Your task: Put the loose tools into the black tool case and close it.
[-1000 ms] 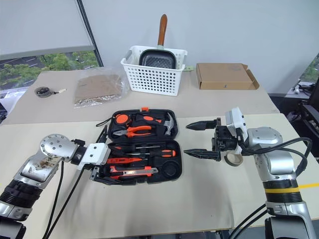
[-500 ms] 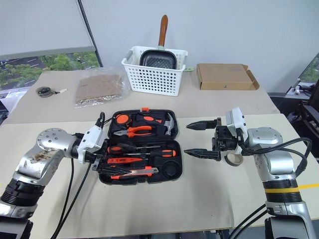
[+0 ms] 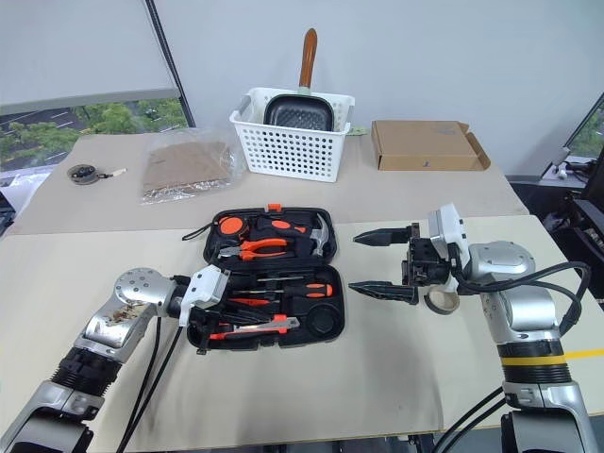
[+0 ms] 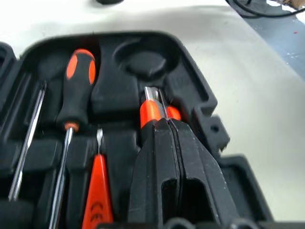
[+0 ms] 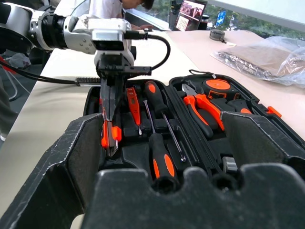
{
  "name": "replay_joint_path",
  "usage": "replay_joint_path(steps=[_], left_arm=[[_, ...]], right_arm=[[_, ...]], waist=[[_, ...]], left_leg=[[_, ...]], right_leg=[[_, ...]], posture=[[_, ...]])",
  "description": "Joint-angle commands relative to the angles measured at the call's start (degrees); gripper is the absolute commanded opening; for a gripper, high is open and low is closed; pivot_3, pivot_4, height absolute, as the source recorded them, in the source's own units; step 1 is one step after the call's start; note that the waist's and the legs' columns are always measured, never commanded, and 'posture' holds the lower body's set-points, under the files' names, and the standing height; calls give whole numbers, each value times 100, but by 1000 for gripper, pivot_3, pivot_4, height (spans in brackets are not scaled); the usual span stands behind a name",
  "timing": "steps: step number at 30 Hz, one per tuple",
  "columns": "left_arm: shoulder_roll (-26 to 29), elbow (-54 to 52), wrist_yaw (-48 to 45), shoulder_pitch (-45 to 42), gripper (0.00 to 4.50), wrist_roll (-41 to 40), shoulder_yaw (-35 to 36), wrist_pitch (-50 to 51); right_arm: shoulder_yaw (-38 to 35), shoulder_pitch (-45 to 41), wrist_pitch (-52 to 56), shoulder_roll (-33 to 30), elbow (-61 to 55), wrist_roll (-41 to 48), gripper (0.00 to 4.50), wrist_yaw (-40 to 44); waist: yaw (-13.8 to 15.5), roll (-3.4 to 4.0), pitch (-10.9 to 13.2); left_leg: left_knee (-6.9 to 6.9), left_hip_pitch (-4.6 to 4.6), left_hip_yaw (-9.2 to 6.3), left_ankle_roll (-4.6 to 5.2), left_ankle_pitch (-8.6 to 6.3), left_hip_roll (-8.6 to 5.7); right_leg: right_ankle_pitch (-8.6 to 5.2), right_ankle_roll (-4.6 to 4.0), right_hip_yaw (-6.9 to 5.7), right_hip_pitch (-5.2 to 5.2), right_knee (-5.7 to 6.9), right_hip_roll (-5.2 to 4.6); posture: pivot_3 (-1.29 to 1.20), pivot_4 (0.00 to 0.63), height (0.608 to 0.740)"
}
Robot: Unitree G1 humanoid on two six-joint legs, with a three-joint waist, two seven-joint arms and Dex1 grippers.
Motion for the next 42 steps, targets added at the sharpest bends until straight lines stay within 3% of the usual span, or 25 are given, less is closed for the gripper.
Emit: replay_joint_path(steps=[1, 14, 23, 28, 31, 32, 33, 37, 42], left_arm=[[-55, 313, -103, -74, 38, 213, -136, -278], [-226, 882, -146, 49, 38, 702, -487, -1034], [-349, 1117, -60, 5, 38, 759, -503, -1010], [-373, 859, 125, -58, 38, 552, -245, -865], [-319, 264, 307, -59, 38, 146, 72, -256], [-282, 0, 350, -40, 552, -39, 184, 10], [-236, -247, 383, -19, 677, -186, 276, 230], [129, -1488, 482, 71, 2115, -981, 672, 1342], [515, -2718, 914, 137, 3878, -1684, 1002, 2493]], right_arm=[[-165, -39, -111, -40, -123, 42, 4500, -8], [-213, 11, -80, -97, -182, 57, 4500, -42], [-221, 39, -61, -133, -209, 56, 4500, -59], [-338, 241, -42, -291, -274, 28, 4500, -137], [-481, 480, -86, -492, -239, -80, 4500, -254], [-539, 581, -92, -567, -230, -136, 4500, -312], [-587, 681, -91, -646, -223, -205, 4500, -384], [-718, 1273, -102, -1182, -151, -750, 4500, -621], [-638, 1850, 614, -1732, -381, -1251, 4500, -1136]], waist=[[5, 0, -1], [31, 26, -20], [45, 42, -32], [71, 43, -32], [82, 41, -31], [81, 39, -30], [82, 36, -28], [69, 28, -23], [65, 27, -22]], left_leg=[[2, 0, 0, 0, 0, 0], [2, 15, -1, 2, -1, 2], [3, 21, 0, 5, -3, 2], [8, 20, -2, 5, -3, 2], [11, 15, -2, 6, -4, 1], [12, 11, -4, 6, -4, 1], [12, 6, -3, 7, -4, 2], [11, -11, -7, 6, -3, 5], [3, -10, -2, 7, -5, 3]], right_leg=[[1, -2, 0, 1, 0, 0], [2, -2, 1, 14, 0, -7], [1, -1, 0, 18, 2, -9], [2, 0, 0, 20, 2, -10], [2, 1, 0, 17, 1, -11], [3, 2, 0, 15, 1, -10], [3, 2, 1, 11, 1, -10], [3, 2, -1, -4, 0, -3], [-1, 7, 6, -1, -8, -4]], posture=[[0, 150, 700], [0, 150, 700], [0, 150, 700], [0, 150, 700], [0, 150, 700], [0, 150, 700], [0, 150, 700], [0, 150, 700], [0, 150, 700]])
